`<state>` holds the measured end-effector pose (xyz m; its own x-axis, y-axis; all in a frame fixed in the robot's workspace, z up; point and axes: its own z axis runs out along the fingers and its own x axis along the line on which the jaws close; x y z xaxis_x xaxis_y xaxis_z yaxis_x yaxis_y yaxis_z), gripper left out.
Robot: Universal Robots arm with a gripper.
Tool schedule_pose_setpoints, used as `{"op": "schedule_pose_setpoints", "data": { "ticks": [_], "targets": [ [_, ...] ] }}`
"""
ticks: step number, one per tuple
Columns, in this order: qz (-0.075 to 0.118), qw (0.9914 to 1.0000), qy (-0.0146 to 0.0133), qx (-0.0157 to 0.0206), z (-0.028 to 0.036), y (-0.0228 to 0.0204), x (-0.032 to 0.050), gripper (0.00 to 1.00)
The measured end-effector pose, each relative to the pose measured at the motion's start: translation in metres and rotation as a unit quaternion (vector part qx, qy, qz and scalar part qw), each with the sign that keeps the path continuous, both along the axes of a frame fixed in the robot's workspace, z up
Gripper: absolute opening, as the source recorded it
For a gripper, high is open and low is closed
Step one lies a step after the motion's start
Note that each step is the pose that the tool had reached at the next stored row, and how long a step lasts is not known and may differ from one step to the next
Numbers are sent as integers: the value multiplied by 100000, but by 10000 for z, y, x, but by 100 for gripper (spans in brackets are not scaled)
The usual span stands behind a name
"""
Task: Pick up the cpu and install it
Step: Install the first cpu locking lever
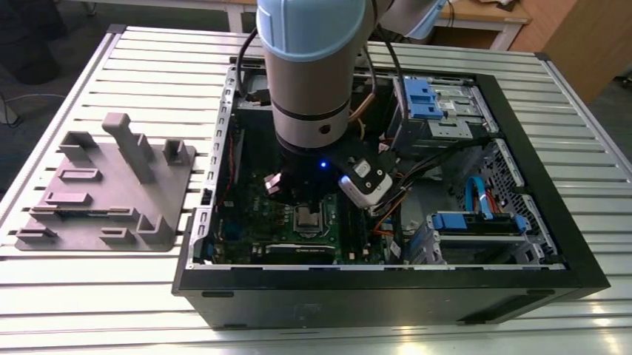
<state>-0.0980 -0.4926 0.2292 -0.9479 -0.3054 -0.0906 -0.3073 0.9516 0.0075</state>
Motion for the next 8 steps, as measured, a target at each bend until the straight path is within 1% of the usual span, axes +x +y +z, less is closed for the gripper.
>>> {"op": "schedule_pose_setpoints", "data": {
  "ticks": [8],
  "targets": [
    [-1, 100000, 3, -11, 3, 0, 0, 11]
  ]
}}
